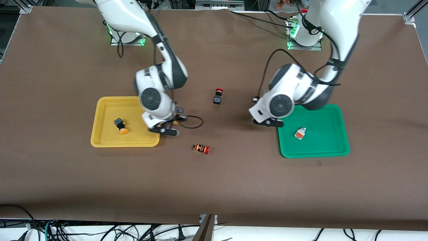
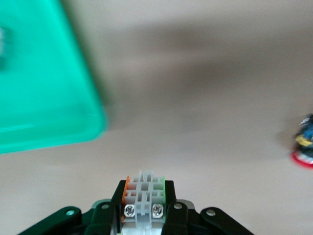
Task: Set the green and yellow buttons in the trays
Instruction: 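Place the second button and block in the yellow and green trays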
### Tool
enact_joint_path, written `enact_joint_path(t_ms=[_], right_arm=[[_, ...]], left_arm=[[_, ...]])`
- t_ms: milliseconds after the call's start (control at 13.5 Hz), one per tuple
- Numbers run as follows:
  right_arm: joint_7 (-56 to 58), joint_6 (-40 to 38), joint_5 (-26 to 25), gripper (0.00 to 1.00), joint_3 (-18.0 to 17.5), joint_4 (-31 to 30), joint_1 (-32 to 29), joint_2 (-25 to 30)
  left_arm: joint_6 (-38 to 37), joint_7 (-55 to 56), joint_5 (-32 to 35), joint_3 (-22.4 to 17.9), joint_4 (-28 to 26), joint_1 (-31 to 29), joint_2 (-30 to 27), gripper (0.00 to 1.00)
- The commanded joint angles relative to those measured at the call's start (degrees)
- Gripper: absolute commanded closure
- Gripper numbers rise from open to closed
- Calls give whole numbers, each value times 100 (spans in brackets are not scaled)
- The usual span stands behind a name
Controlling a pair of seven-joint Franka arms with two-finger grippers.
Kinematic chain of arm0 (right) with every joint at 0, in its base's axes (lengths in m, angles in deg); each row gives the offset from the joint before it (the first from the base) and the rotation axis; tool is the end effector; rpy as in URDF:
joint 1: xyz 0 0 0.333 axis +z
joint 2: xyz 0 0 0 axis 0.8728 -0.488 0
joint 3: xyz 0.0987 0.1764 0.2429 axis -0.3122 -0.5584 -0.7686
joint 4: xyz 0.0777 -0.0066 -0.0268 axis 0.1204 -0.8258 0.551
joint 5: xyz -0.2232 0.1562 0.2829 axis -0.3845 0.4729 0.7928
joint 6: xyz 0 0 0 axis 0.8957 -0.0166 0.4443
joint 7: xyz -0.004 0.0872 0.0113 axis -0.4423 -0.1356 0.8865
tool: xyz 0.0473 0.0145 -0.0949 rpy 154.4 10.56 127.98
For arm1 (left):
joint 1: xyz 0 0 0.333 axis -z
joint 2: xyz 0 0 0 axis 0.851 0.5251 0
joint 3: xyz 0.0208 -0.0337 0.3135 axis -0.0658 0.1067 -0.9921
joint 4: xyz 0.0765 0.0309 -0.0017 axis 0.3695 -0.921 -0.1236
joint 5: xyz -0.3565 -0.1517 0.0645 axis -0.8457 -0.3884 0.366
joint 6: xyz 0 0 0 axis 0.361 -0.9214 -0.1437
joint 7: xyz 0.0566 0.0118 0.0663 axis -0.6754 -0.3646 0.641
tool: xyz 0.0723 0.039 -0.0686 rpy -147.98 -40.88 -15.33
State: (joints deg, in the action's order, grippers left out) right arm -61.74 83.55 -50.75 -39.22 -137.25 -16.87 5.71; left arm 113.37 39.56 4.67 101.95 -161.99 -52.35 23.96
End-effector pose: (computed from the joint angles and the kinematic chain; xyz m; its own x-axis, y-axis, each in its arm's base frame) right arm 0.5901 0.3012 0.2619 0.9831 -0.1051 -0.1497 -0.1051 -0.9944 0.0077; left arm 0.5687 -0.2628 0.3005 0.8721 -0.1457 -0.4671 -0.1703 -0.9853 -0.0106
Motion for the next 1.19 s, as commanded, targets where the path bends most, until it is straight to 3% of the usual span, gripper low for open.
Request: enact_joint_path(t_ms=[0,149,297,372,446,520,595,669,966,1041,1115], right_arm=[[1261,-268,17,92,610,-177,20,67],[1694,-242,43,83,884,-273,-49,-48],[1635,-24,113,75,876,-589,-59,-48],[1626,178,210,64,868,-739,-67,-92],[1626,371,332,36,868,-844,-59,-170],[1625,399,351,15,868,-872,-67,-171],[1599,339,351,7,876,-828,-59,-128],[1608,312,342,2,876,-758,-41,-49],[1485,-249,308,1,894,-161,11,373],[1450,-399,264,1,920,-82,20,504],[1441,-531,176,1,929,-37,20,723]], left_arm=[[-365,-1495,491,29,171,-779,65,100],[-322,-2559,1236,46,171,-1289,74,100],[-51,-3396,1678,46,162,-1729,170,100],[308,-3782,1706,38,110,-1913,328,100],[564,-4160,1706,29,83,-2115,494,100],[784,-4521,1706,29,83,-2326,688,100],[934,-4768,1706,29,74,-2424,785,100],[970,-4823,1706,29,57,-2425,847,100],[1041,-4762,1601,81,-23,-2276,900,98],[1076,-4744,1583,82,-31,-2232,909,70],[1076,-4744,1548,90,-23,-2197,892,2]])
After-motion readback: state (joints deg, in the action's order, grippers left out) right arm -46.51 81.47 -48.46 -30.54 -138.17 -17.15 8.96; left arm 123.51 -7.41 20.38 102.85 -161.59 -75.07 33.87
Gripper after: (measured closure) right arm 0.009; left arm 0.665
